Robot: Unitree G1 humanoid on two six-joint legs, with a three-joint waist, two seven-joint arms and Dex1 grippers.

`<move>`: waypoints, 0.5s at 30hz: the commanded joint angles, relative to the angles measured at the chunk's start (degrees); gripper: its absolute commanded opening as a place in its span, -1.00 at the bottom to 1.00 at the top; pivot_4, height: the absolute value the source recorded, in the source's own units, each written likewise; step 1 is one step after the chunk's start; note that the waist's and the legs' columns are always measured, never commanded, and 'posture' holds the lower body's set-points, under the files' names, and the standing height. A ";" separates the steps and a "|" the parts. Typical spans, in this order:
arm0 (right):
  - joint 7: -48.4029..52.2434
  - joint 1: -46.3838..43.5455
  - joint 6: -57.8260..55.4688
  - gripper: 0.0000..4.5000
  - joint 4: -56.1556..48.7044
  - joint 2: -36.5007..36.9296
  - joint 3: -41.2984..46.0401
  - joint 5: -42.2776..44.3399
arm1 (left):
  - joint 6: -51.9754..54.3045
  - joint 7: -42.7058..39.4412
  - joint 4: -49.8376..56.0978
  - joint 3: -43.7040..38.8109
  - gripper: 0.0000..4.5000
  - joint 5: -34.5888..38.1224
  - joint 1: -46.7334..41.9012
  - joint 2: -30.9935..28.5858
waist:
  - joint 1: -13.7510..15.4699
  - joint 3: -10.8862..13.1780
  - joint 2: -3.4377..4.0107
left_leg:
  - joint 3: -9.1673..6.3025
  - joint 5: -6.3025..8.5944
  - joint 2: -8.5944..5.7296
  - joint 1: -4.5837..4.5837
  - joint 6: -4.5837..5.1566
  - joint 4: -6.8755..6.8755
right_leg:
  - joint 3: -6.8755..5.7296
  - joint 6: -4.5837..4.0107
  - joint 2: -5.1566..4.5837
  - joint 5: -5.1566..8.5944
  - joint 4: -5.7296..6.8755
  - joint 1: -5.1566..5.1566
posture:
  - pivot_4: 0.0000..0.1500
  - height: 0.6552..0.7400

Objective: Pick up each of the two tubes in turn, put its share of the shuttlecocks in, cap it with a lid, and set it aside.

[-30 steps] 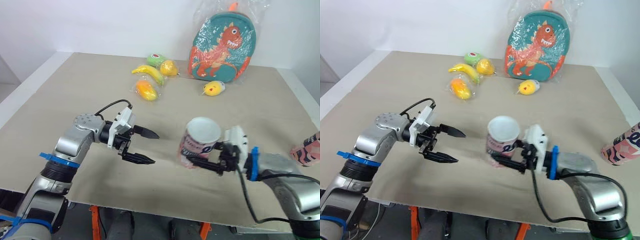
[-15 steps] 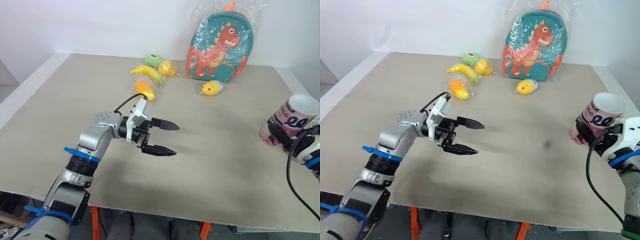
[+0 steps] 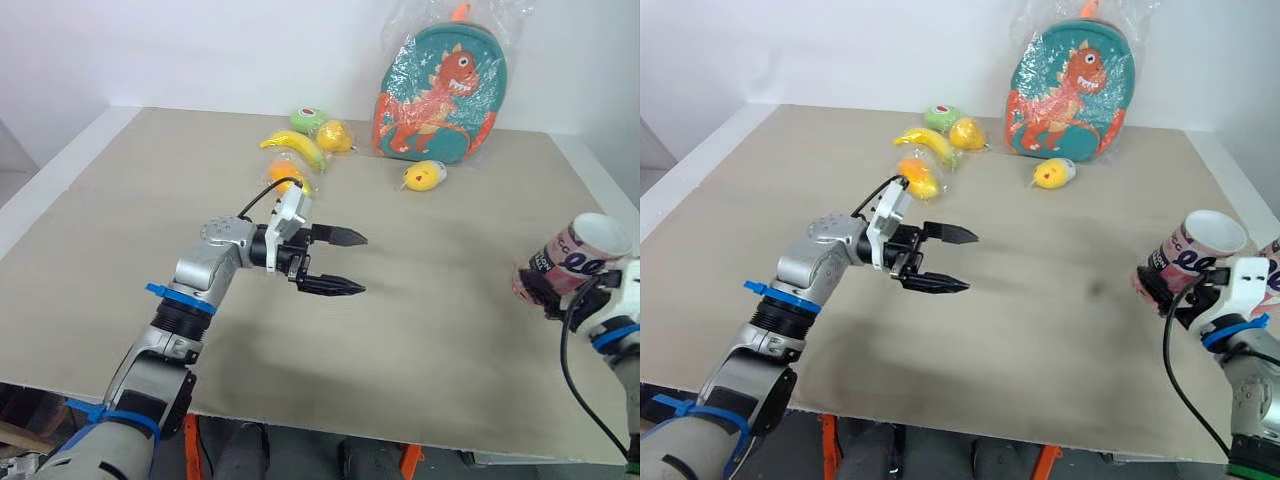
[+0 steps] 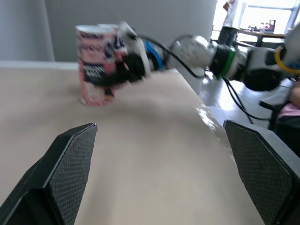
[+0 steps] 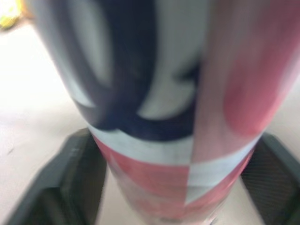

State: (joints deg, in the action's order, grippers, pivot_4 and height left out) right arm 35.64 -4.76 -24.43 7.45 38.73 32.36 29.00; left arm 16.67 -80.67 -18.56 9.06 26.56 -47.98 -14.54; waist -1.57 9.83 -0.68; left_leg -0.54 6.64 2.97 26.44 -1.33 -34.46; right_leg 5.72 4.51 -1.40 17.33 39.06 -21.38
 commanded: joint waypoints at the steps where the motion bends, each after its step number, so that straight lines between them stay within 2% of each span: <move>1: -0.09 0.27 -0.60 0.93 -3.30 0.84 0.64 0.84 | 0.19 1.28 0.84 -2.75 1.00 2.14 -2.17 0.79 | -0.02 -0.01 0.01 | 0.00 0.00 0.00 0.00 0.00 -0.01 | 0.01 0.02 0.00 0.00 0.00 0.00 | 1.00 0.77; 15: 3.62 6.39 -6.57 0.93 -9.71 3.29 -0.40 1.38 | 9.54 2.29 5.78 -4.42 1.00 7.62 -3.27 -0.30 | -0.03 0.00 0.00 | -0.02 0.00 -0.01 0.00 0.00 0.01 | -0.02 0.02 0.00 0.02 0.00 0.01 | 1.00 0.77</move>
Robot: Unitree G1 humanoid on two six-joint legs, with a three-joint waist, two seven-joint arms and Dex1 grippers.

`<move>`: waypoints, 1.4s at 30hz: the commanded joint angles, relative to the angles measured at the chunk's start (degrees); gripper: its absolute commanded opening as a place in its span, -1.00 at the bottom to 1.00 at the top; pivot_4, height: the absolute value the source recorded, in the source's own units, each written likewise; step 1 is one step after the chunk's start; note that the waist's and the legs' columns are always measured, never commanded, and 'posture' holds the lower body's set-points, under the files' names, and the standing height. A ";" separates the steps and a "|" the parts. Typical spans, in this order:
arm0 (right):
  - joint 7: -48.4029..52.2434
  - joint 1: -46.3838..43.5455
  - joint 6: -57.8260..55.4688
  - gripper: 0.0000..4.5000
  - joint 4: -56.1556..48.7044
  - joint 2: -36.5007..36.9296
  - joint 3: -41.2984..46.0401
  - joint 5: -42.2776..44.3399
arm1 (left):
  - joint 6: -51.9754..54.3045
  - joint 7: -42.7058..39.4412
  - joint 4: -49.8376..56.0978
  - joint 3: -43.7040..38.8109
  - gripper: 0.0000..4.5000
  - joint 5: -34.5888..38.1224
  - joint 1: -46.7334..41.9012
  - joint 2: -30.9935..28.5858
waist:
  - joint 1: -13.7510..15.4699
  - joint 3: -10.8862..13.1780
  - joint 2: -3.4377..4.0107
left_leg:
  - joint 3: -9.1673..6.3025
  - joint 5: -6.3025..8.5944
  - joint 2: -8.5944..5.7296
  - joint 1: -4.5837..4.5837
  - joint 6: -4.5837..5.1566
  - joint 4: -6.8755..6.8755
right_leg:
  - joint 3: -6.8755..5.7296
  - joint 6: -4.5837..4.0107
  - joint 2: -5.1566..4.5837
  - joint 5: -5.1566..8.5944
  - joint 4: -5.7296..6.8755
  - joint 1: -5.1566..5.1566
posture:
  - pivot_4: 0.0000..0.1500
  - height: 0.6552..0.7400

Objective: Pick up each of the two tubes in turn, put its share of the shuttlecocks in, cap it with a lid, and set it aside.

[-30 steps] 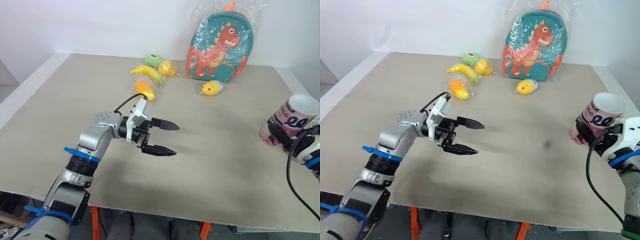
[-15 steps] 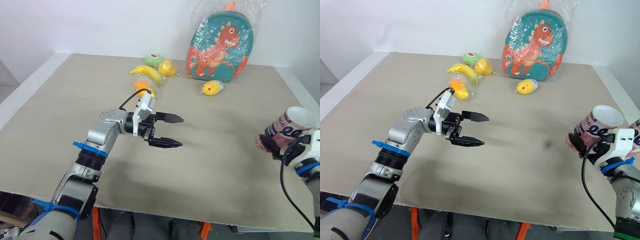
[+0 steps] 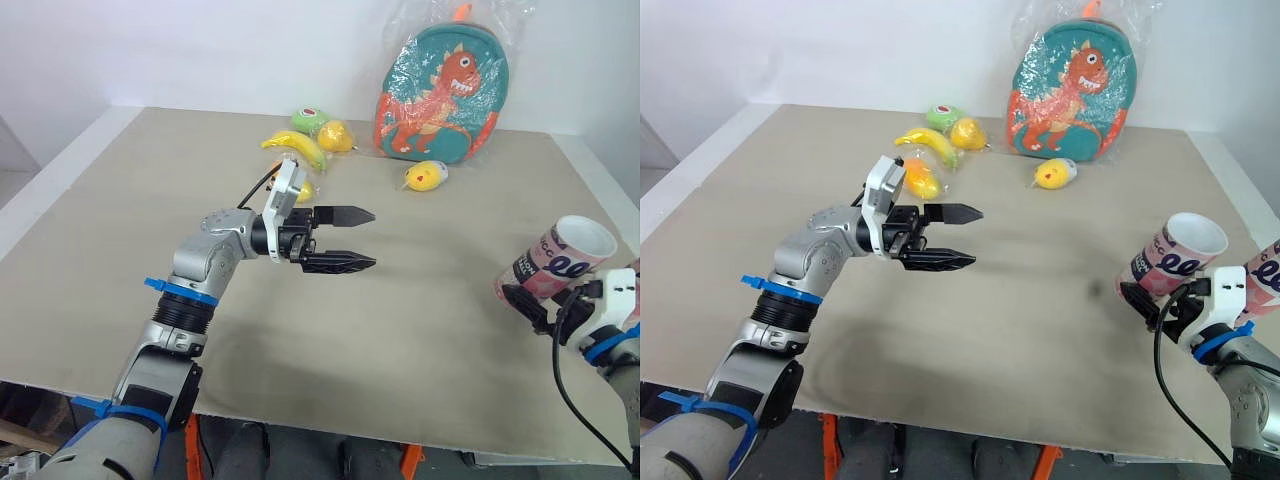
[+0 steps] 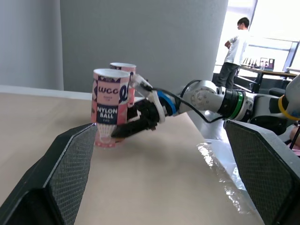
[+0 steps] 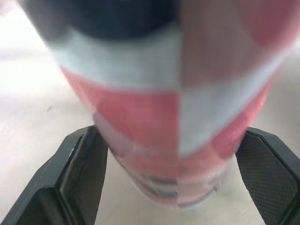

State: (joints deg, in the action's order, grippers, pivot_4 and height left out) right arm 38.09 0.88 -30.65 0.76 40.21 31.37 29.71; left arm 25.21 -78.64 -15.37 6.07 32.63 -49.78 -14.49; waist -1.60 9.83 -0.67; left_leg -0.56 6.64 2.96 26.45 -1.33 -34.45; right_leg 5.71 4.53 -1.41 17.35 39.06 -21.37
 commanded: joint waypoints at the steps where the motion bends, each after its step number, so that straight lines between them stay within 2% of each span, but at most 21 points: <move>1: 1.22 0.97 -0.63 0.93 -3.13 1.93 0.76 0.70 | 1.37 0.28 2.86 -1.44 1.00 1.69 -1.45 -0.44 | -0.01 0.00 0.00 | 0.00 0.00 0.00 0.00 0.00 0.00 | 0.00 0.01 -0.01 0.01 0.00 0.00 | 1.00 0.77; 8: 2.92 3.62 -1.83 0.93 -4.31 3.47 0.74 0.03 | 3.47 0.34 4.05 -1.65 1.00 2.55 -1.64 -0.78 | -0.07 0.00 -0.01 | -0.01 0.00 0.00 0.00 0.00 0.00 | -0.01 0.04 0.00 0.02 0.00 0.00 | 1.00 0.77; 13: 7.02 10.52 -3.49 0.93 -8.00 6.02 2.41 0.68 | 4.79 0.16 5.38 -1.77 1.00 3.06 -1.27 -1.80 | 0.00 0.00 -0.01 | -0.01 0.00 -0.01 0.01 0.00 0.02 | -0.01 0.04 -0.01 0.05 0.00 -0.01 | 1.00 0.77; 17: 12.92 17.24 -5.88 0.93 -18.12 6.13 6.81 7.75 | 5.65 0.82 6.98 -3.10 1.00 3.52 0.04 -4.48 | -0.04 0.01 -0.01 | -0.04 0.01 0.00 0.00 0.00 0.04 | -0.03 0.09 0.00 0.11 0.00 -0.01 | 1.00 0.77; 20: 13.38 17.63 -7.85 0.93 -24.99 4.10 7.33 14.46 | 5.22 3.68 7.28 -5.56 1.00 3.76 1.35 -5.70 | -0.80 0.02 -0.03 | -0.05 0.01 0.04 -0.02 -0.01 0.03 | -0.03 0.07 0.02 0.08 0.00 0.01 | 1.00 0.77; 24: 10.92 16.10 -8.41 0.93 -31.21 0.31 2.92 18.81 | 3.78 6.60 7.41 -7.29 1.00 1.93 5.58 -7.96 | -0.95 0.03 -0.07 | -0.09 -0.01 0.05 -0.06 -0.01 -0.02 | -0.04 0.03 0.02 0.01 0.00 0.06 | 1.00 0.77; 28: 8.36 13.16 -8.55 0.93 -35.84 -2.00 -9.99 16.33 | 1.16 7.99 8.71 -5.72 1.00 -3.22 14.05 -13.11 | -1.27 0.00 -0.14 | -0.07 -0.01 0.06 -0.05 -0.02 0.03 | -0.01 0.00 0.01 0.02 -0.04 0.04 | 1.00 0.77; 33: 7.80 8.99 -7.08 0.93 -33.31 -3.39 -18.22 13.24 | 2.85 12.91 8.20 -7.14 1.00 -4.74 18.63 -15.18 | -0.22 0.12 -0.35 | -0.11 0.00 0.11 0.02 -0.04 0.10 | -0.13 -0.15 0.01 0.03 -0.01 -0.04 | 1.00 0.77; 36: 8.66 5.63 -6.01 0.93 -30.85 -3.95 -23.20 10.96 | -0.65 17.88 7.34 -8.57 1.00 -7.46 21.67 -15.23 | 0.15 0.10 -0.41 | -0.08 0.00 0.08 0.05 -0.05 0.03 | -0.13 -0.31 -0.06 0.14 -0.08 -0.02 | 1.00 0.77; 39: 9.02 3.43 -5.24 0.93 -28.71 -4.21 -24.93 9.94 | -0.74 20.74 7.43 -8.48 1.00 -8.60 22.92 -15.24 | 0.19 0.10 -0.43 | 0.00 0.00 0.09 0.03 -0.05 0.04 | -0.07 -0.35 -0.09 0.11 -0.09 -0.04 | 1.00 0.77; 42: 9.15 2.24 -4.56 0.93 -26.94 -4.45 -25.79 8.98 | -0.52 20.14 8.79 -8.28 1.00 -7.68 24.25 -15.35 | 0.34 0.10 -0.44 | -0.03 0.00 0.09 0.04 -0.05 0.05 | -0.11 -0.39 -0.06 0.07 -0.08 -0.04 | 1.00 0.77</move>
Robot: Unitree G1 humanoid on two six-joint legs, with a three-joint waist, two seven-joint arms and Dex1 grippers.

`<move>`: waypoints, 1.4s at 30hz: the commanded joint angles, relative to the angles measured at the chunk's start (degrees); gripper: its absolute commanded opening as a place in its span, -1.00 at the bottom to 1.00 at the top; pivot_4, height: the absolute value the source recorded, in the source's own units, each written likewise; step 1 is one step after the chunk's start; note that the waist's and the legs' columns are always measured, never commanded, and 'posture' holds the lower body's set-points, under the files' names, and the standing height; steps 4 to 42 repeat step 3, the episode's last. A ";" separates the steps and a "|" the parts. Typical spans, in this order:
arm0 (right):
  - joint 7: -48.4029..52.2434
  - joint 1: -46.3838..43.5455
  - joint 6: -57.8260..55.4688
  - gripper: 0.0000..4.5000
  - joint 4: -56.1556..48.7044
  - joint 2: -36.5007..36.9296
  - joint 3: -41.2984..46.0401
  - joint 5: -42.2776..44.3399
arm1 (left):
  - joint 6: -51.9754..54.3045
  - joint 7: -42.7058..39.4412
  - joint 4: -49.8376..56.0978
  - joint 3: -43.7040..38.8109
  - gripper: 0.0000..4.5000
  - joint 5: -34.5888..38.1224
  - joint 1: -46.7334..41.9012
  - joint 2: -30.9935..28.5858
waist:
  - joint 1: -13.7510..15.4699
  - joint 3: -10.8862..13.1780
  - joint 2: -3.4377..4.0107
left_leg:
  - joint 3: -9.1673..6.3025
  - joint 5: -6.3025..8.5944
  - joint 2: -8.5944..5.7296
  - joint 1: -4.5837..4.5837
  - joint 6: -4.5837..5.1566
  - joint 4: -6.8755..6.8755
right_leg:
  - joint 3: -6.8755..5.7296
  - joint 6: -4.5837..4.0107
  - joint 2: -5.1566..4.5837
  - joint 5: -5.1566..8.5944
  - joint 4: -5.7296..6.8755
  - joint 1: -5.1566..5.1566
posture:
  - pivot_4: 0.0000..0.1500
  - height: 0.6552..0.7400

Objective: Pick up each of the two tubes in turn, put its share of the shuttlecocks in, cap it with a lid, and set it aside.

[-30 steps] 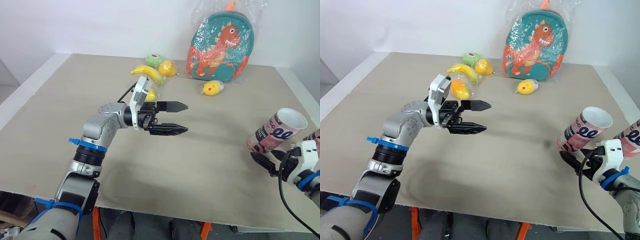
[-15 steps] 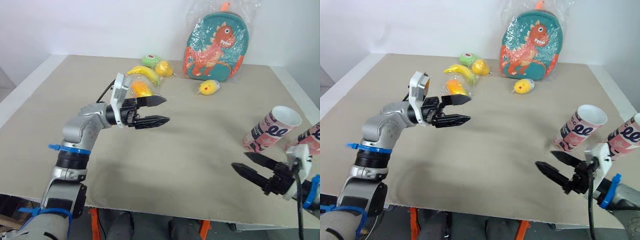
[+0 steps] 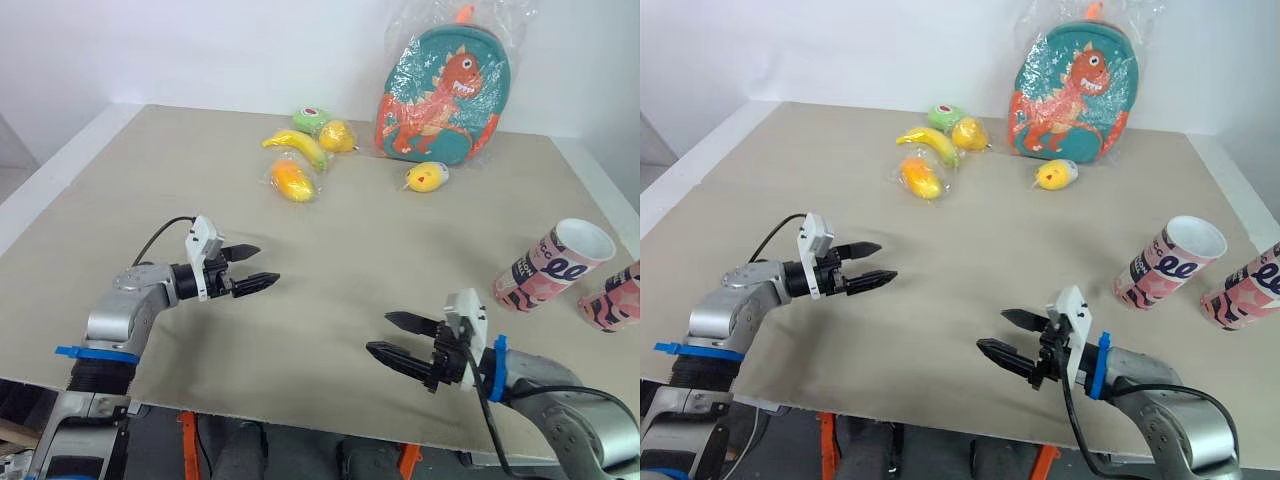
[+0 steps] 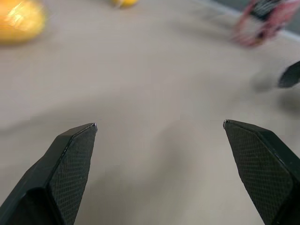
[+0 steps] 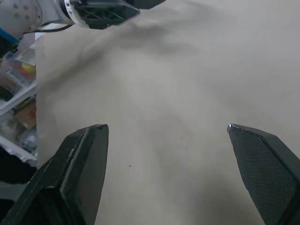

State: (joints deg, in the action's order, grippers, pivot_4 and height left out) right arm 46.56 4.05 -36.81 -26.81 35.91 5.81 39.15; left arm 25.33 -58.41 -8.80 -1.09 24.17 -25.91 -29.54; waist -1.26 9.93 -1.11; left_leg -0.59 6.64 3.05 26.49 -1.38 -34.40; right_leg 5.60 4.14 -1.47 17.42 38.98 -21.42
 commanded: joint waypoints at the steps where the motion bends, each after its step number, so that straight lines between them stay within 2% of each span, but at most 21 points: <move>1: 0.87 -1.12 1.91 0.93 1.07 -0.15 -0.47 -0.75 | -0.86 -0.19 2.47 -1.03 1.00 0.87 0.63 -0.27 | 0.00 0.00 0.00 | 0.00 0.00 0.00 0.00 0.00 0.00 | 0.00 0.00 0.00 -0.01 0.00 0.00 | 1.00 0.77; 42: 1.01 -1.44 2.93 0.93 2.25 -0.28 -1.14 -1.87 | -0.67 -0.86 3.24 -0.85 1.00 1.50 1.12 -0.19 | 0.00 0.00 0.00 | 0.00 0.00 0.00 0.00 0.00 0.03 | 0.00 0.06 0.00 -0.07 0.00 0.00 | 1.00 0.77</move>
